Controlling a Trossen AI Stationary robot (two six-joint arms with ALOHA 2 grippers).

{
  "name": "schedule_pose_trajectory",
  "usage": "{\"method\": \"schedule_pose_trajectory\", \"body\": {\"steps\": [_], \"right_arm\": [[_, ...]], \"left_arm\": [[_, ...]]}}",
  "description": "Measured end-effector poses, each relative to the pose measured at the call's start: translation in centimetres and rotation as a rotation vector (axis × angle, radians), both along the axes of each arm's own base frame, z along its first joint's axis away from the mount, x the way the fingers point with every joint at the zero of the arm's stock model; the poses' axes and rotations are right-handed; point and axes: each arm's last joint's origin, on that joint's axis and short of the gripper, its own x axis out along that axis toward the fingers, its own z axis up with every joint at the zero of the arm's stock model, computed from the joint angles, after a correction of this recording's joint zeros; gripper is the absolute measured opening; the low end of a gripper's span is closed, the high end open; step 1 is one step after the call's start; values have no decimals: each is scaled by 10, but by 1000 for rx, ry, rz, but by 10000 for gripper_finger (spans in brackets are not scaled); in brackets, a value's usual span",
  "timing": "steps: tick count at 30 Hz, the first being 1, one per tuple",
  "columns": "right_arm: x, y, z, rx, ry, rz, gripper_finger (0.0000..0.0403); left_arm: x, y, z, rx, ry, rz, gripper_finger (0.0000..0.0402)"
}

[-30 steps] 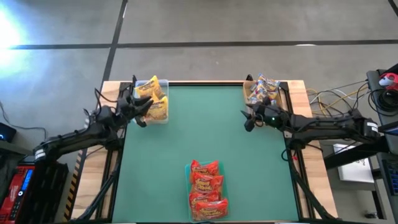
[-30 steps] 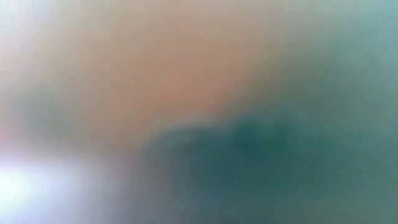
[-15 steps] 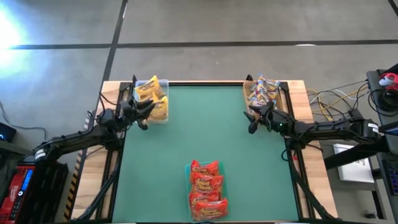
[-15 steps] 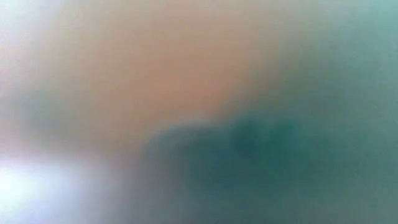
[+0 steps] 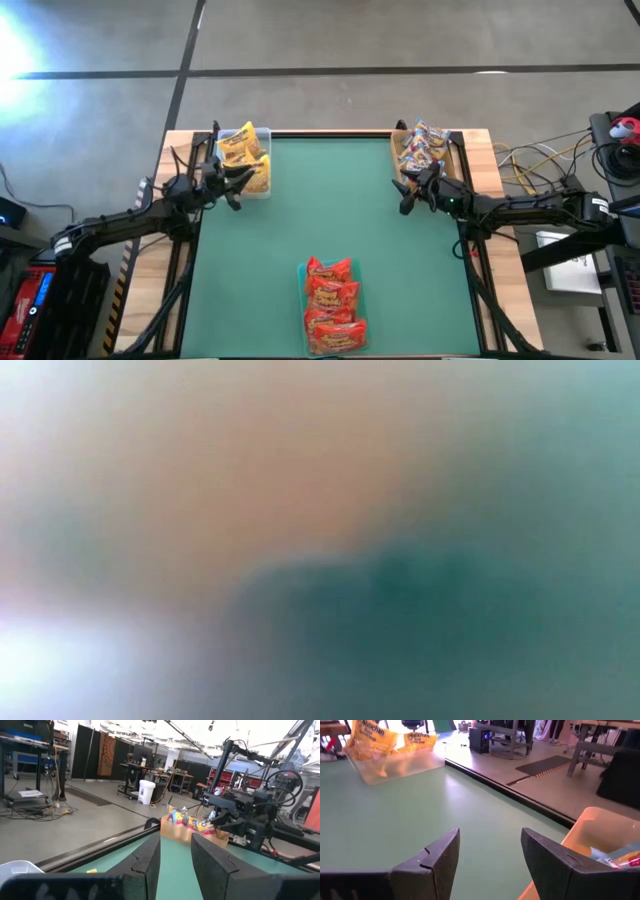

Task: Sort Maruchan noodles
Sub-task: Return to Home Position

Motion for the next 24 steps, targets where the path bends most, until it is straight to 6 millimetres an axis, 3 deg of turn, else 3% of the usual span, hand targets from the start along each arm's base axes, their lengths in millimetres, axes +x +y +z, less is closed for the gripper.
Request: {"method": "schedule_pose_trajectory", "body": {"steps": [24], "right_arm": [[-1, 0, 1, -47, 25, 12, 203]], "left_arm": [[3, 1, -3, -17, 43, 2, 91]]}}
